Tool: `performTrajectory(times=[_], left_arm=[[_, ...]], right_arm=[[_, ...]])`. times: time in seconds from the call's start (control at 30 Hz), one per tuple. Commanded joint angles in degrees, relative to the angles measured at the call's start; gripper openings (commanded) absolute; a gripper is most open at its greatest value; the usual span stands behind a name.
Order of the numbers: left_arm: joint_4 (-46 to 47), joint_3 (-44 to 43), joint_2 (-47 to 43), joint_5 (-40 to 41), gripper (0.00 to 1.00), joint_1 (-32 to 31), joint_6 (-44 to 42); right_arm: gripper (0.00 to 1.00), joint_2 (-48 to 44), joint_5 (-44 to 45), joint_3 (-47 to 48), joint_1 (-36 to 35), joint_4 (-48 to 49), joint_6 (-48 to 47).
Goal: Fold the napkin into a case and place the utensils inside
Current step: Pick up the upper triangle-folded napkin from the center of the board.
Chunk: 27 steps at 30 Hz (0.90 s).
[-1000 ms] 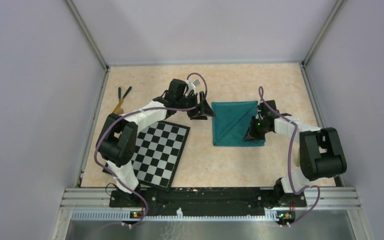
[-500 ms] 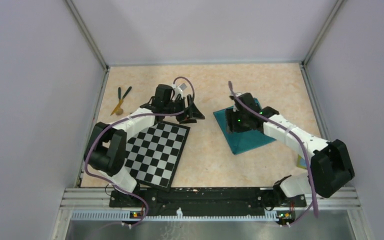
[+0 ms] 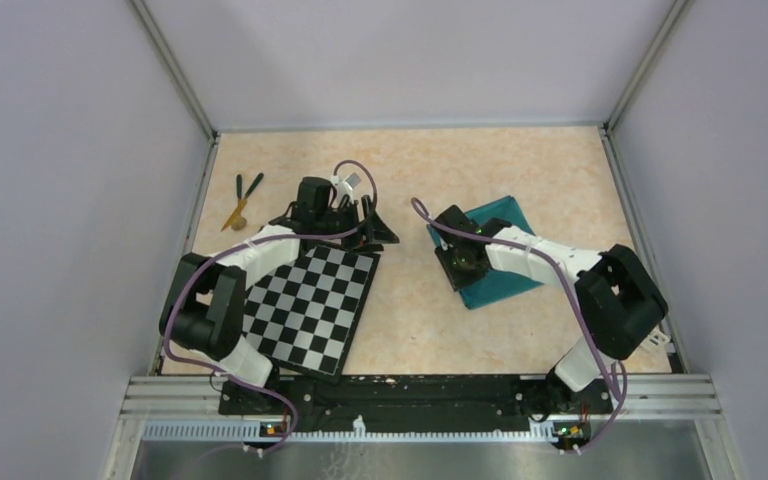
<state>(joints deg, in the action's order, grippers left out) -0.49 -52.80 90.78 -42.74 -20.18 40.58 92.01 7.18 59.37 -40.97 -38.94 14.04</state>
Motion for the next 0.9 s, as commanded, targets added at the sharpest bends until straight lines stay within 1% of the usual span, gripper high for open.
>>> performTrajectory(times=[0.0,0.2,0.37,0.47,0.63,0.7,0.87], left_arm=[[3.3,1.1,-2.1,-1.6,0.71,0.4,-0.5],[3.7,1.0,-1.7,-1.9,0.71,0.3,-0.3],[3.7,0.9,-1.6,-2.1,0.71,0.4,-0.4],[3.7,1.0,-1.5,-2.1,0.72,0.4,-0.4],[4.2,1.2,-0.7,-2.4,0.73,0.4,-0.4],[4.4,1.4,-0.3,-2.5,0.74,0.4,-0.1],[6.7,2.9,0.5,-1.7,0.78,0.4,2.8]], right_arm=[[0.33,0.8,0.9,0.8,-0.7,0.6,-0.7],[0.35,3.1,0.4,-0.1,-0.8,1.9,-0.5],[0.35,4.9,2.1,-0.6,-0.7,1.7,0.2],[0.38,5.9,3.1,-1.4,-0.7,2.3,0.6],[0.37,8.7,5.7,-3.7,-0.8,4.5,1.7],[0.33,9.8,6.9,-4.3,-0.7,5.3,2.4],[0.10,9.3,8.4,-6.2,-0.9,9.5,3.1]])
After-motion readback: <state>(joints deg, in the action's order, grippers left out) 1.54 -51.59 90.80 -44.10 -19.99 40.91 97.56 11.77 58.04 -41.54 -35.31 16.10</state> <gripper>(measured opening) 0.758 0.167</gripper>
